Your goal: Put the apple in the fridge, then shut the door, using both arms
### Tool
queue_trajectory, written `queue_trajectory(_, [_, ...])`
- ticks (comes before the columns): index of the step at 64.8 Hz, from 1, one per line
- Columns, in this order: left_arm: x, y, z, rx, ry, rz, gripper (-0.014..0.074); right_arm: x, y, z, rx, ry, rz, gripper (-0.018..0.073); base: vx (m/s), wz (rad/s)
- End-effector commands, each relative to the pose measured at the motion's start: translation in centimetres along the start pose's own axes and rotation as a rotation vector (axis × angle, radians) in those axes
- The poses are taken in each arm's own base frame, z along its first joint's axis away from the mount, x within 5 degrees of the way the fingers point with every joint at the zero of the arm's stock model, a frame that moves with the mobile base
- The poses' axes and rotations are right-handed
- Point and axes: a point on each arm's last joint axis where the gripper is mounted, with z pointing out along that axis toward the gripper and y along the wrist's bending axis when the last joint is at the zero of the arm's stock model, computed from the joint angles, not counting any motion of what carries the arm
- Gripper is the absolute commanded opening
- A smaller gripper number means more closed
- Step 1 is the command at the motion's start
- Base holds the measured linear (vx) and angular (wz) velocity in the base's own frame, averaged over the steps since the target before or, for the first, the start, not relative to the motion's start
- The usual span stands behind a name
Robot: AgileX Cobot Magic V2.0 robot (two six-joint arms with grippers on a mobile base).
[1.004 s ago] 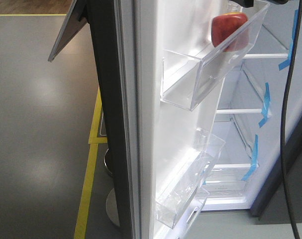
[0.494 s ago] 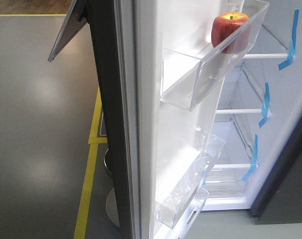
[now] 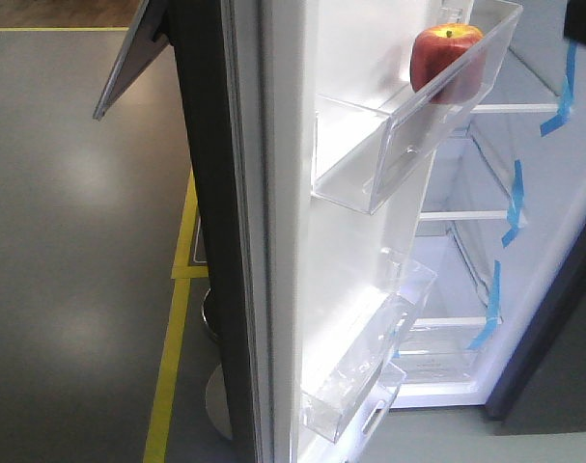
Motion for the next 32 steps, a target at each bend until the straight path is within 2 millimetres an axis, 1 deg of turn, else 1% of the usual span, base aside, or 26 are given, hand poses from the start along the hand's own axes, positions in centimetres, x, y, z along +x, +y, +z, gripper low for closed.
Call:
queue_trajectory(1, [-0.5, -0.2, -0.2, 0.067, -0.103, -0.061, -0.0006, 2.3, 0.7, -0.7, 0.03, -0.016, 0.038, -0.0004, 0.0, 0.0])
queue_trajectory(11, [-1.2, -0.4, -0.3, 0.105, -0.167, -0.297, -0.0006, 6.6, 2.4, -1.8, 0.031, 0.025, 0.071, -0.0004, 0.0, 0.0])
queue_trajectory(21, [-2.0, -0.8, -0.5, 0.179, -0.231, -0.446, -0.0006, 10.1, 3.8, -2.9, 0.04, 0.056, 0.066, -0.0004, 0.0, 0.0])
queue_trajectory(25, [-2.5, -1.1, -0.7, 0.234, -0.272, -0.515, -0.0006, 10.9, 4.3, -3.4, 0.037, 0.058, 0.072, -0.0004, 0.0, 0.0])
queue_trajectory(32, [-3.7, -2.3, -1.0, 0.338, -0.303, -0.551, -0.0006, 11.0, 5.6, -5.0, 0.033, 0.007, 0.101, -0.0004, 0.0, 0.0])
